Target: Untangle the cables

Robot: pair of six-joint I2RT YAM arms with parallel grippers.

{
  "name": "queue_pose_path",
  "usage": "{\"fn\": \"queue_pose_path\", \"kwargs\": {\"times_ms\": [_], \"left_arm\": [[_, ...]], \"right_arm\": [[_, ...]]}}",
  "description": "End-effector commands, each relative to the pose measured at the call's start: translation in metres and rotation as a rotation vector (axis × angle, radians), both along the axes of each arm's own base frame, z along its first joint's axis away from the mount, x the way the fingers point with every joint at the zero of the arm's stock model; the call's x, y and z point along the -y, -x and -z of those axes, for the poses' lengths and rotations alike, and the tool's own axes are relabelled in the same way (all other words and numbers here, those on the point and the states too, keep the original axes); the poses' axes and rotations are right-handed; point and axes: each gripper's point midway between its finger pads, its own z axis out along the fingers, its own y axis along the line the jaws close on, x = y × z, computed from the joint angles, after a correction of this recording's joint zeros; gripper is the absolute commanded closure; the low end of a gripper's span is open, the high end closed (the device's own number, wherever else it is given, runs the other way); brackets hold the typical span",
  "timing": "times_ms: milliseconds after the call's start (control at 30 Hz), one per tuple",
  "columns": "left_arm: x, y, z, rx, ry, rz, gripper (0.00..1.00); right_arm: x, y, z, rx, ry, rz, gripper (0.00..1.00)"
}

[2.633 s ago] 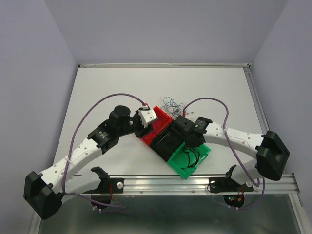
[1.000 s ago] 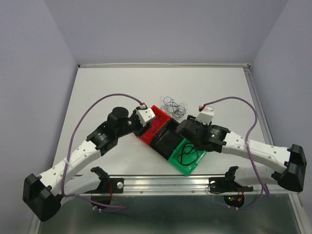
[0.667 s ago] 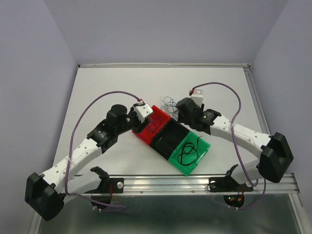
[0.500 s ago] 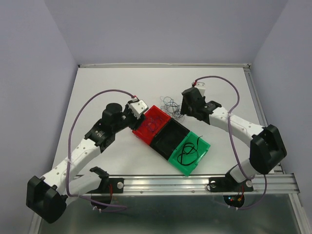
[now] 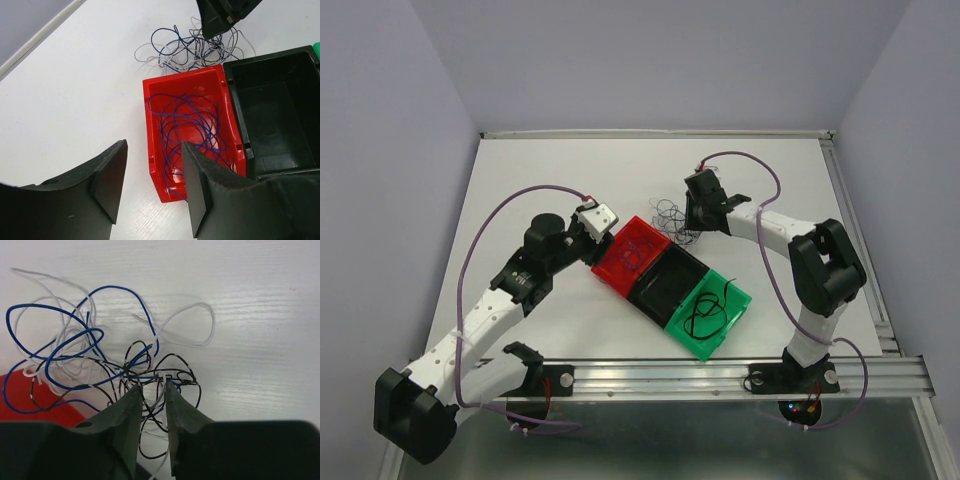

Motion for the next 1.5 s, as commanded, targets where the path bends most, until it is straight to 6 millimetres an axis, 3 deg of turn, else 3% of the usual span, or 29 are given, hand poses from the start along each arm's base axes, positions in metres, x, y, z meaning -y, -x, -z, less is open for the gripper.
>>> {"fn": "queue_pose_path", "kwargs": {"times_ms": [0,33,167,233,267,333,367,400,433,467,500,533,567,600,633,667,700,733,833,933,1100,1200,1233,1333,1467], "left_arm": [[0.001,-0.004,-0.014,0.046,0.04,-0.001,0.41],[0.002,-0.004,-0.014,0.048,0.038,0.0,0.41],[0.001,-0.005,-0.015,0.051,0.039,-0.002,0.41],[0.003,-0.008,-0.023,0.069,0.05,-0.002,0.41],[0.004,-0.009,-0.028,0.074,0.058,-0.001,0.41],[0.007,-0.016,-0.055,0.11,0.085,-0.004,0.41],[0.01,-0.02,-0.058,0.094,0.082,0.002,0.41],[0.013,-0.025,-0.082,0.128,0.104,0.005,0.41],[0.015,-0.03,-0.092,0.139,0.11,0.009,0.4],[0.019,-0.039,-0.091,0.123,0.105,0.011,0.39],[0.02,-0.046,-0.098,0.128,0.11,0.008,0.39],[0.024,-0.054,-0.125,0.167,0.133,0.013,0.38],[0.031,-0.067,-0.119,0.138,0.128,0.026,0.38],[0.036,-0.074,-0.124,0.136,0.136,0.038,0.38],[0.041,-0.082,-0.151,0.171,0.167,0.046,0.37],[0.051,-0.098,-0.141,0.144,0.166,0.065,0.37],[0.059,-0.105,-0.161,0.177,0.191,0.086,0.36],[0.071,-0.116,-0.15,0.141,0.198,0.121,0.36],[0.095,-0.137,-0.157,0.155,0.238,0.203,0.34],[0.102,-0.152,-0.174,0.209,0.292,0.247,0.31],[0.11,-0.143,-0.182,0.243,0.355,0.415,0.29],[0.114,-0.125,-0.172,0.252,0.331,0.521,0.29],[0.115,-0.117,-0.157,0.225,0.328,0.549,0.29],[0.116,-0.115,-0.141,0.231,0.337,0.553,0.29],[0.117,-0.13,-0.122,0.215,0.321,0.52,0.3]], "right_arm": [[-0.016,-0.031,-0.04,0.117,-0.063,-0.03,0.93],[-0.017,-0.032,-0.045,0.129,-0.064,-0.033,0.98],[-0.013,-0.04,-0.091,0.232,-0.079,-0.02,0.99],[-0.005,-0.045,-0.131,0.323,-0.08,0.004,0.99],[-0.006,-0.05,-0.16,0.382,-0.1,0.01,0.99],[-0.004,-0.052,-0.21,0.478,-0.142,0.015,1.0],[-0.006,-0.055,-0.247,0.547,-0.17,0.009,1.0],[-0.005,-0.053,-0.274,0.599,-0.194,0.008,0.99],[-0.003,-0.052,-0.293,0.635,-0.203,0.008,0.99],[0.001,-0.048,-0.328,0.702,-0.23,0.017,0.99],[0.002,-0.047,-0.339,0.723,-0.233,0.02,0.99],[0.006,-0.043,-0.354,0.753,-0.238,0.021,0.99],[0.012,-0.042,-0.369,0.787,-0.234,0.033,1.0],[0.015,-0.039,-0.376,0.8,-0.232,0.037,0.99],[0.016,-0.038,-0.379,0.808,-0.229,0.038,0.99],[0.019,-0.035,-0.382,0.816,-0.218,0.038,0.99],[0.02,-0.035,-0.377,0.809,-0.207,0.037,0.99],[0.024,-0.037,-0.375,0.808,-0.192,0.046,0.99],[0.021,-0.038,-0.373,0.799,-0.219,0.028,1.0],[0.016,-0.038,-0.374,0.796,-0.24,0.009,1.0],[0.015,-0.039,-0.367,0.783,-0.235,0.009,1.0],[0.01,-0.044,-0.356,0.759,-0.235,0.001,1.0],[0.006,-0.046,-0.351,0.746,-0.244,-0.008,0.99],[-0.004,-0.046,-0.347,0.727,-0.274,-0.04,0.99],[-0.011,-0.042,-0.35,0.721,-0.306,-0.075,1.0]]}}
